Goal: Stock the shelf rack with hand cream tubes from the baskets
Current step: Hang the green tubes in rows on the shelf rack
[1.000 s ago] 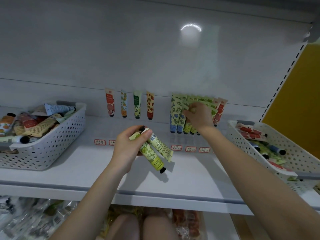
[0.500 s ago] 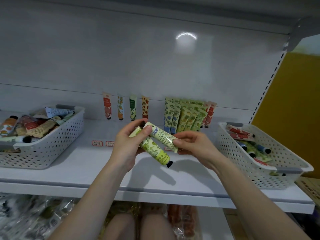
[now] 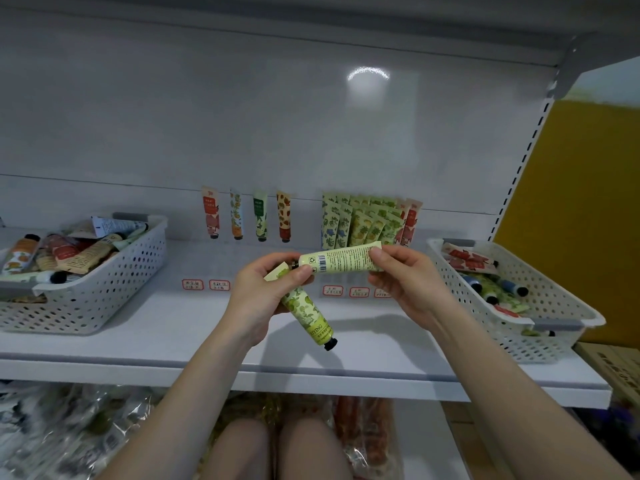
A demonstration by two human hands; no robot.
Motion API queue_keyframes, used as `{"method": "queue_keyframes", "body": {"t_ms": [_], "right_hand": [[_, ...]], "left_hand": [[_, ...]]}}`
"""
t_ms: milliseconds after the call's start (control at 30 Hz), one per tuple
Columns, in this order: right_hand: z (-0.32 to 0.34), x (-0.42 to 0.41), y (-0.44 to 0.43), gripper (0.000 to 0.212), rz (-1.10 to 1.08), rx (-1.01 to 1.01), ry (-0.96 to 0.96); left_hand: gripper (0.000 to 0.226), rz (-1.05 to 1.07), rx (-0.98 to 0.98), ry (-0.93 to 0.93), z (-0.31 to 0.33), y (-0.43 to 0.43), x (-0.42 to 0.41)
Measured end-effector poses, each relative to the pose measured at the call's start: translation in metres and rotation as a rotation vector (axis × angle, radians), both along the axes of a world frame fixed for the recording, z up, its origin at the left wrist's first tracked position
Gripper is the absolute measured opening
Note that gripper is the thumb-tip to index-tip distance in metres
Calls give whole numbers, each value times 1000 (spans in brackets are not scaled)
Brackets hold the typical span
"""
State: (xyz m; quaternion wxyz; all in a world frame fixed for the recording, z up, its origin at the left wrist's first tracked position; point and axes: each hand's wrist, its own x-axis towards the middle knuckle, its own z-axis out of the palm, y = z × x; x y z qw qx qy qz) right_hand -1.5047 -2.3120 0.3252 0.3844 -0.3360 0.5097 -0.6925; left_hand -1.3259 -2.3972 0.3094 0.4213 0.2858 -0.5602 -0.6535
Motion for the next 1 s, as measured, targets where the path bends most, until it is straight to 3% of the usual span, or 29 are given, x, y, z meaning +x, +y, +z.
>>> {"method": "queue_keyframes", "body": {"t_ms": [133,300,533,667,800,867,1000], "right_hand": [[-2,-1,2,11,8,-36,-56],[-2,-5,2,11,-44,-60,26],[-8,1,5,24,23,72,-186],[-10,4,1,14,20,78,-237],[-12,-9,-1,11,-66,29,-295],[-13,-20,-1,11,-127,29,-214],[-11,-43,-5,8,-392,135,265]], "left_hand": [[18,-17,10,3,0,4,-2],[12,-97,75,70,1,11,-5],[27,19,-196,12,-10,16,-17],[31,-8,-252,-48,-12,21,-23],[42,57,-117,-100,-16,15,-23],[35,92,43,-66,-18,9,-21],[15,115,340,82,-24,-1,-20]]}}
